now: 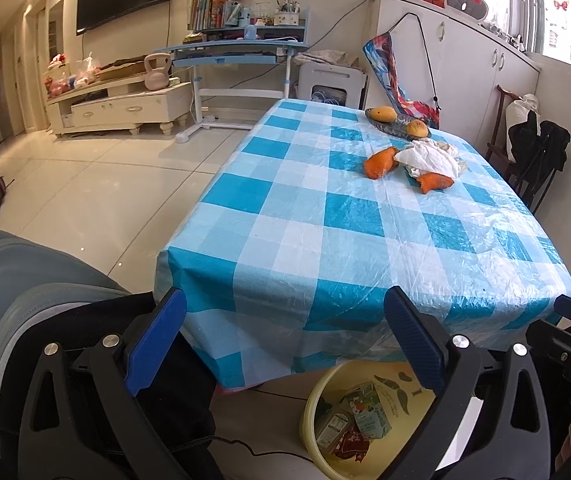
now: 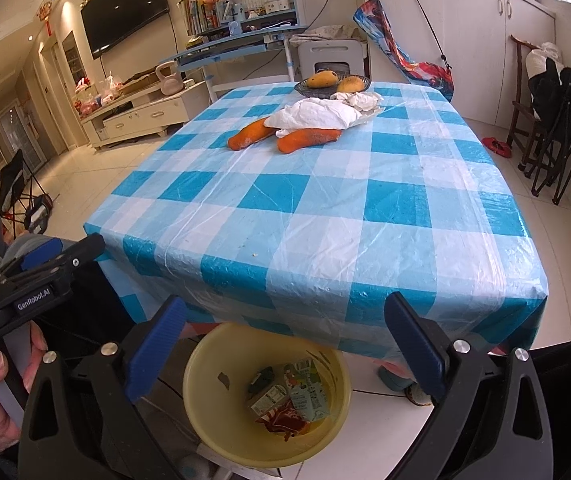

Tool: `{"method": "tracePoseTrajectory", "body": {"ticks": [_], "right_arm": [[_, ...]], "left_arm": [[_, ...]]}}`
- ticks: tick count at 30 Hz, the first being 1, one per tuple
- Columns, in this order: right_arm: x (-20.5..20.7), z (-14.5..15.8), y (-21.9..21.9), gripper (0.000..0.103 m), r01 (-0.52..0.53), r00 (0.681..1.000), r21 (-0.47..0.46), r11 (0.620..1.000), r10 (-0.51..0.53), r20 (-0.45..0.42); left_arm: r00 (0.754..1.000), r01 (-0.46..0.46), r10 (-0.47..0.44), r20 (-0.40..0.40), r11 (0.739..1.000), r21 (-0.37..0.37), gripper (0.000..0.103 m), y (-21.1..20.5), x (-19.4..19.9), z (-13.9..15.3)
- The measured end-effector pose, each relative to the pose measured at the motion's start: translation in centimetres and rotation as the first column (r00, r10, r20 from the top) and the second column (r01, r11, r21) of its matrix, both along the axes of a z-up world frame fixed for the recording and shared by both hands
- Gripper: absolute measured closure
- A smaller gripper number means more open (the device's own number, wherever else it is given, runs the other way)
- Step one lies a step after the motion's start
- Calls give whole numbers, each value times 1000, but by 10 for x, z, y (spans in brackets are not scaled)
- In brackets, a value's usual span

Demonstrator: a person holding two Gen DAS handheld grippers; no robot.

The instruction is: Collect trash

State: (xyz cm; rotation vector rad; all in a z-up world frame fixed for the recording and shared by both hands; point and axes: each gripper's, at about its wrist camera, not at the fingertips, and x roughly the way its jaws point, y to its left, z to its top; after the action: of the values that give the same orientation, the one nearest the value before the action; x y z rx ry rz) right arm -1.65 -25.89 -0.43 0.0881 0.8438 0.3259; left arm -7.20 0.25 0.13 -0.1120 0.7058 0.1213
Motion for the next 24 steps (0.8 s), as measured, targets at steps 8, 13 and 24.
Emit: {"method": "tracePoseTrajectory", "body": {"ticks": [8,13,24], "right_arm": [[74,10,-29,8,79,997,61,995,-79,-3],[138,18,-38,8,105,994,74,992,-107,21],[275,1,-23,13,134,991,30,991,-135,20]], "left_arm": [[999,-15,15,34,1000,-8,8,5,22,17],[1000,17,-17,13,1000,-12,8,-8,59,20],[999,35,-36,-21,999,-36,8,-15,115,15]]}}
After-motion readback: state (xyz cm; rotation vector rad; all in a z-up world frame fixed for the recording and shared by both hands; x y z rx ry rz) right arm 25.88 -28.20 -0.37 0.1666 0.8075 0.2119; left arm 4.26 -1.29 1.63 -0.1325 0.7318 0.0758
